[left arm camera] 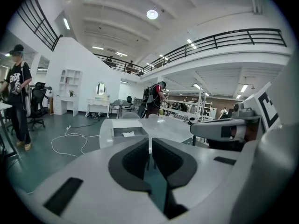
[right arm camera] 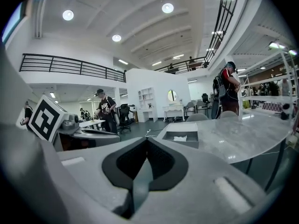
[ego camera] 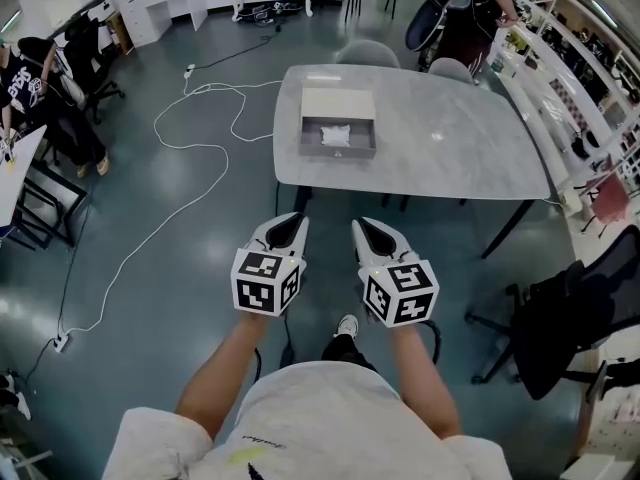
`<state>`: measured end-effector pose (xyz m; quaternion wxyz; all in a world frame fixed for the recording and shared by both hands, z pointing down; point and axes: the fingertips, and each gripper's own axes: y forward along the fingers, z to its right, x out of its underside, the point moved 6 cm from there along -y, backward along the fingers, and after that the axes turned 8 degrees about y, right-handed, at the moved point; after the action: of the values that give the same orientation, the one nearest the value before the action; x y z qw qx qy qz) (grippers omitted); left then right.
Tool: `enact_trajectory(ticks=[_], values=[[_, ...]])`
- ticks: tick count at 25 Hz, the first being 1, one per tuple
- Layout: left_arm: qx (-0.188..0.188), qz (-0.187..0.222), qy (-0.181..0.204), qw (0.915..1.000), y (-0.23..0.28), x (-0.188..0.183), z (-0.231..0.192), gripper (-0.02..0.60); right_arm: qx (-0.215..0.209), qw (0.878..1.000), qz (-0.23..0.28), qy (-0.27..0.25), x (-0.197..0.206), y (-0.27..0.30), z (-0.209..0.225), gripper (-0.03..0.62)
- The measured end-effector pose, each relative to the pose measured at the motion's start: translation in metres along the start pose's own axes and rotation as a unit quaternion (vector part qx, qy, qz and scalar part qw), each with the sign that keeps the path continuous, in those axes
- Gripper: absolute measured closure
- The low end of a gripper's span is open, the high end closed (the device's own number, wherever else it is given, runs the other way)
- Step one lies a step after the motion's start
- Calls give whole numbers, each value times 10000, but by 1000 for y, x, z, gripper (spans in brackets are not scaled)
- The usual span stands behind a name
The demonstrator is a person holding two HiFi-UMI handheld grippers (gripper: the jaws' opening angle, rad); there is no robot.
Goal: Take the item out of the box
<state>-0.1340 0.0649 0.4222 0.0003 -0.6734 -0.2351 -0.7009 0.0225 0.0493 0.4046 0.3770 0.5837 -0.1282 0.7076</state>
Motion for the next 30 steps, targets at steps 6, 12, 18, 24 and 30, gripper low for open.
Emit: enact_trajectory(ticks=[6,12,18,24,30], values=[[-142,-76,-66,9998,51,-22,3,557,-137,9999,-103,18,-24,22,49,589],[-284,-143,-39,9995,96,-37,11,557,-296,9995,-118,36,-41,39,94,589],[-451,-184,-36,9988,124,-48,14,557,-440,9989,-167,52,-53,51,125,589],[-496,-269,30,9984,143,-49,15,556,-540,9984,-149,65,-58,62,142,589],[-491,-350,96,9981,154,-52,8,556,-619,9979,-183,61,-62,71,148,589]])
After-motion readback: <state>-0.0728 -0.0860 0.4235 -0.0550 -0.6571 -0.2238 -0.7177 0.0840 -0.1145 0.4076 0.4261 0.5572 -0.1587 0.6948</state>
